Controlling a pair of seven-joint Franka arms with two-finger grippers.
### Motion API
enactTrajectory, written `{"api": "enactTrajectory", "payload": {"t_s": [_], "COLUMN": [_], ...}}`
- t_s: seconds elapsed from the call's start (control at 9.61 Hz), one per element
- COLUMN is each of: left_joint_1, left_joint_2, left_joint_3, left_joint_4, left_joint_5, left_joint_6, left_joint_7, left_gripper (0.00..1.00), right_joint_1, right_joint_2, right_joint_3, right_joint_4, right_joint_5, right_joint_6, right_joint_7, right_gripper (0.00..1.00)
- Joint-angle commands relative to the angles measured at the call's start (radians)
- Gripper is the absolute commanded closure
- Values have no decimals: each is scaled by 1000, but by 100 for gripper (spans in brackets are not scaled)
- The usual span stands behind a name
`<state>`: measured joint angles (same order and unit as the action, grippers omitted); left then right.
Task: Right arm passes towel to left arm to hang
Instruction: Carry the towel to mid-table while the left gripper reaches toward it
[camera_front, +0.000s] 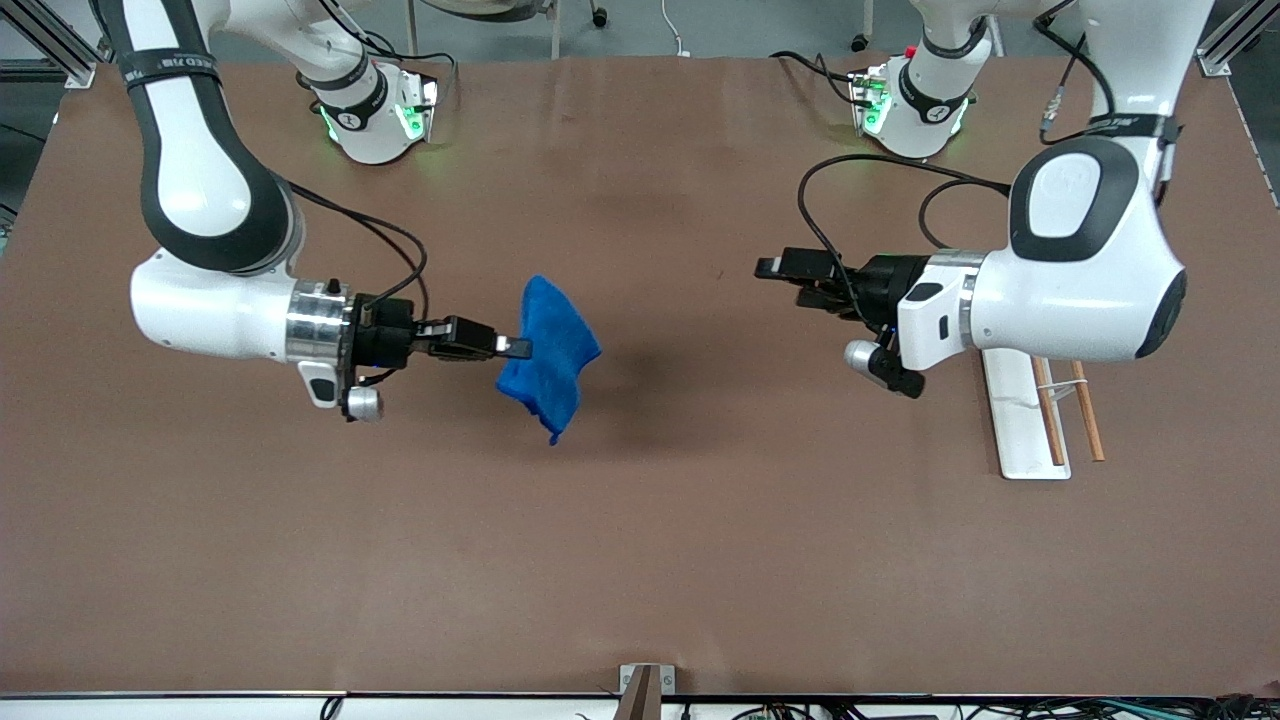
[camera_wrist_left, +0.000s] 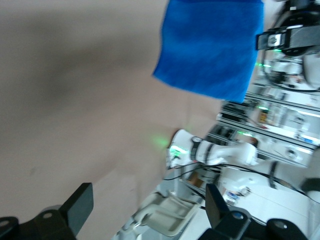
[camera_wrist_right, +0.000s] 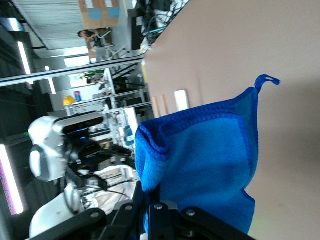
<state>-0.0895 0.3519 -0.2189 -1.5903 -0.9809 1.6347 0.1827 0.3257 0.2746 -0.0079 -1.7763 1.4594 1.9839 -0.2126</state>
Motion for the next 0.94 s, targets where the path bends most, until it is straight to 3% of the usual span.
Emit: {"api": "enactTrajectory", "payload": {"t_s": [0.0, 0.31, 0.52, 0.83], "left_joint_1": [22, 4, 8, 43], "left_joint_2": [106, 246, 281, 305], "left_joint_3": [-4, -5, -46, -46], "left_joint_4": [-63, -91, -135, -139], "left_joint_5": [-198, -486, -600, -627], "left_joint_6": [24, 13, -28, -200], "left_joint_7": [238, 518, 544, 532], "left_gripper": [5, 11, 14, 17], "right_joint_1": [73, 177, 209, 236], "right_joint_2": [5, 5, 5, 5], "right_joint_3": [-6, -6, -6, -7], "right_joint_4": [14, 58, 80, 84], "right_joint_5": [148, 298, 387, 435], "right_joint_6": [22, 127, 141, 142], "right_joint_7": [1, -2, -2, -4], "right_gripper": [100, 100, 100, 100]}}
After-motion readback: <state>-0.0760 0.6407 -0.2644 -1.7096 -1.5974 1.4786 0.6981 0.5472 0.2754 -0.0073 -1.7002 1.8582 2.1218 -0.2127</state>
